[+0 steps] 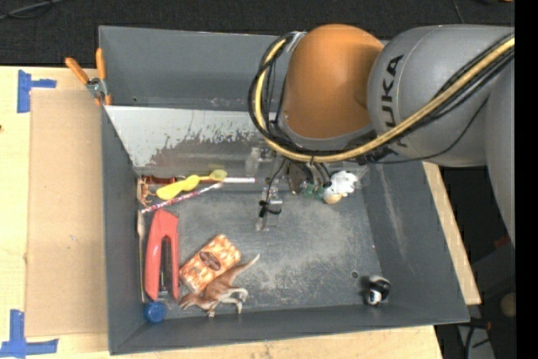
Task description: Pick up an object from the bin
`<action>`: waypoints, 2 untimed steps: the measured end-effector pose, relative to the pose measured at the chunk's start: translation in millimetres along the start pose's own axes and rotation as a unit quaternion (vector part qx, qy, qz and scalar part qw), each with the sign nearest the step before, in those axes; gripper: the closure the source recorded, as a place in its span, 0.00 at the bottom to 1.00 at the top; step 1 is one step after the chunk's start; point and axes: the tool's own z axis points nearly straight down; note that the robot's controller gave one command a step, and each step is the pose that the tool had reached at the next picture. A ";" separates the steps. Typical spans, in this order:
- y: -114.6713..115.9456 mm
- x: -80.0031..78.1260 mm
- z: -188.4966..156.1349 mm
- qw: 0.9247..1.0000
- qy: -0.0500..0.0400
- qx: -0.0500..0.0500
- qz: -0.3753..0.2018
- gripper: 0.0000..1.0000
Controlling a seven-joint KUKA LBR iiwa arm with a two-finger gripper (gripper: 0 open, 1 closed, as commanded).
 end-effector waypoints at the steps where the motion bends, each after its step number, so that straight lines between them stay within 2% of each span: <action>1: -5.2 12.0 64.8 0.998 0.000 0.000 0.061 0.00; 2: 22.5 23.0 120.2 0.995 -0.001 0.000 0.100 0.00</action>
Offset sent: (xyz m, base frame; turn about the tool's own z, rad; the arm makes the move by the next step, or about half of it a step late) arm -0.0212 0.0212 -0.1167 0.2025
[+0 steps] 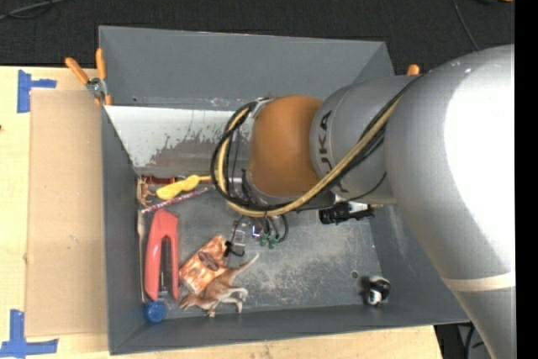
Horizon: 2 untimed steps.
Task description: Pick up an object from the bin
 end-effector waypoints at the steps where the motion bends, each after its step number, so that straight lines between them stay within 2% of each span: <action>1: -25.4 47.0 -1.5 1.000 0.000 0.001 0.029 0.00; 2: 1.1 59.7 -1.7 0.999 -0.006 0.001 -0.054 0.00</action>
Offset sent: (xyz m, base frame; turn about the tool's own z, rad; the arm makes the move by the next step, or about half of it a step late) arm -0.0613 0.0182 0.0011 -0.1125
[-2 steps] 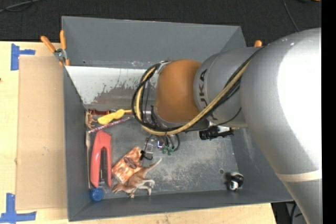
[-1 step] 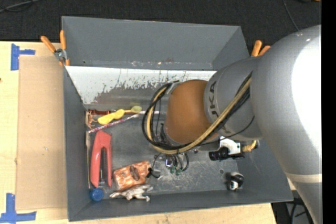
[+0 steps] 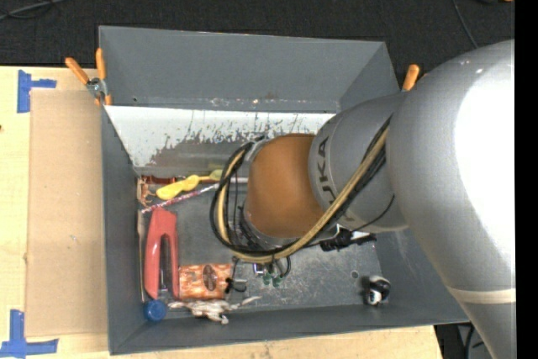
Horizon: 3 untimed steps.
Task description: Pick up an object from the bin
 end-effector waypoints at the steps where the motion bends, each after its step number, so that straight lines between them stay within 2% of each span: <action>1: 1.6 22.6 -1.3 0.999 0.002 0.000 0.037 1.00; 3: 1.7 22.6 -1.4 0.999 0.002 -0.001 0.039 1.00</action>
Offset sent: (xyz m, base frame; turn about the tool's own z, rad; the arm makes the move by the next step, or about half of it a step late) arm 0.0000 0.0000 0.0000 0.0000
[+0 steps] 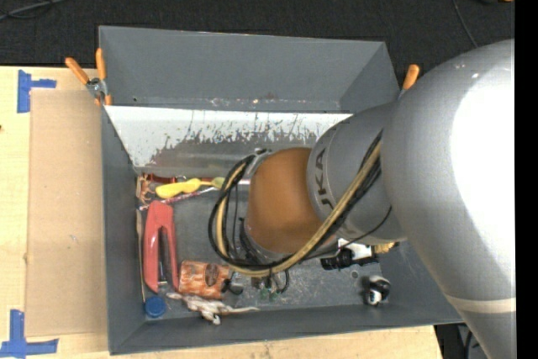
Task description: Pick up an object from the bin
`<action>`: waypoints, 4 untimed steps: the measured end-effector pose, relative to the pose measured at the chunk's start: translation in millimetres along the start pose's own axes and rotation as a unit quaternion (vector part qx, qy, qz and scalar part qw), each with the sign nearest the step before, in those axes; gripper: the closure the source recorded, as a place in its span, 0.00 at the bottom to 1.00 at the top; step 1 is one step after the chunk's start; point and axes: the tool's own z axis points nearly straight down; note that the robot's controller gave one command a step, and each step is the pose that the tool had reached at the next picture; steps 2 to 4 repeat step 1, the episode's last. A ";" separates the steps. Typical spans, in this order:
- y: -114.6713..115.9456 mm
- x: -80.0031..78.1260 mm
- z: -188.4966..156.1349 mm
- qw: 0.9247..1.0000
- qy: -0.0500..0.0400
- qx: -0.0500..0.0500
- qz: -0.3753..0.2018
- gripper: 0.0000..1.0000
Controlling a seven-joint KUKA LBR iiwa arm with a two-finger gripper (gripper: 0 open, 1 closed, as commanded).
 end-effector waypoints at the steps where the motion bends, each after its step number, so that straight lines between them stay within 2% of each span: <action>1: 4.3 -13.7 -190.3 1.000 -0.002 -0.001 0.004 1.00; 4: 4.3 -13.7 -190.3 1.000 -0.002 -0.001 0.004 1.00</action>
Offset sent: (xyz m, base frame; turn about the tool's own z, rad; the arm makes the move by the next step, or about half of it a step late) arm 0.0000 0.0000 0.0000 0.0000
